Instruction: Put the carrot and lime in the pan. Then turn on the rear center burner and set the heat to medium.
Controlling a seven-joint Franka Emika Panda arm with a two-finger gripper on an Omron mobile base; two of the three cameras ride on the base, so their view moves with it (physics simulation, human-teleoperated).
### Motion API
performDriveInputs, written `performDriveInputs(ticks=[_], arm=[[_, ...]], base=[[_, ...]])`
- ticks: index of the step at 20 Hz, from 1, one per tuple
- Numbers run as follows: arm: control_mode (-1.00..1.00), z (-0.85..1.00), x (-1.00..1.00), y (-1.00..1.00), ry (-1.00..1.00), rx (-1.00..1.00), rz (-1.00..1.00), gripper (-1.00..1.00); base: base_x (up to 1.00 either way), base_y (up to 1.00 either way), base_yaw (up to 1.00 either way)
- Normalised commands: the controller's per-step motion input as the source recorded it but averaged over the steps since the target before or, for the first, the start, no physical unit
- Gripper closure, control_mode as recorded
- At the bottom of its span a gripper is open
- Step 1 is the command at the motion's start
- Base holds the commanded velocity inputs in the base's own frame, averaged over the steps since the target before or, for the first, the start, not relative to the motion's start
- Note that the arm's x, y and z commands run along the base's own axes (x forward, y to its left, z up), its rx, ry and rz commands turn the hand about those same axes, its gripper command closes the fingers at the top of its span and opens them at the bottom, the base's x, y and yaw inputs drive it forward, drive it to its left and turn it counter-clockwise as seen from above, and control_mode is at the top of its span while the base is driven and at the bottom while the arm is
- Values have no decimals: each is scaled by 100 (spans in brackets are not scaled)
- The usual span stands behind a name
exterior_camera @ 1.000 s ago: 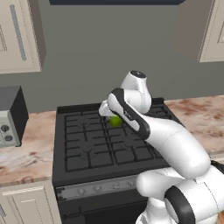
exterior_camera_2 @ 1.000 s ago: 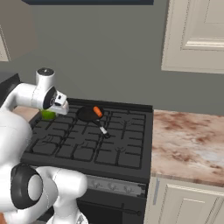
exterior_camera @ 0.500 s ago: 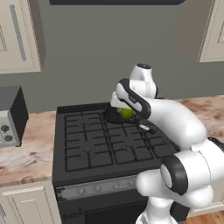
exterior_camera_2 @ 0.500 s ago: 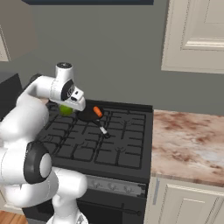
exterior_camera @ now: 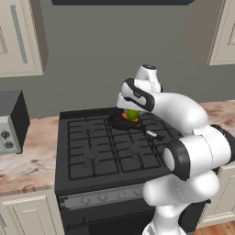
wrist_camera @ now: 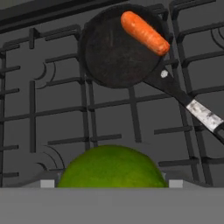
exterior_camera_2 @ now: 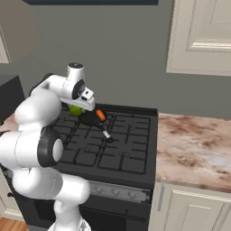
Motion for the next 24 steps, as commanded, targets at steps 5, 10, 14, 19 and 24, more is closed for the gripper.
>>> performDriveInputs(ticks=[5, 10, 14, 19, 24], arm=[[-100, -23, 34, 0, 0, -7, 0, 100], [-100, -4, 24, 0, 0, -21, 0, 100], [-100, -14, 9, 0, 0, -6, 0, 100], [-100, -37, 27, 0, 0, 1, 0, 100], [-100, -36, 41, 0, 3, 0, 0, 100]], base=[[0, 0, 0], [0, 0, 0], [0, 0, 0], [0, 0, 0], [0, 0, 0]])
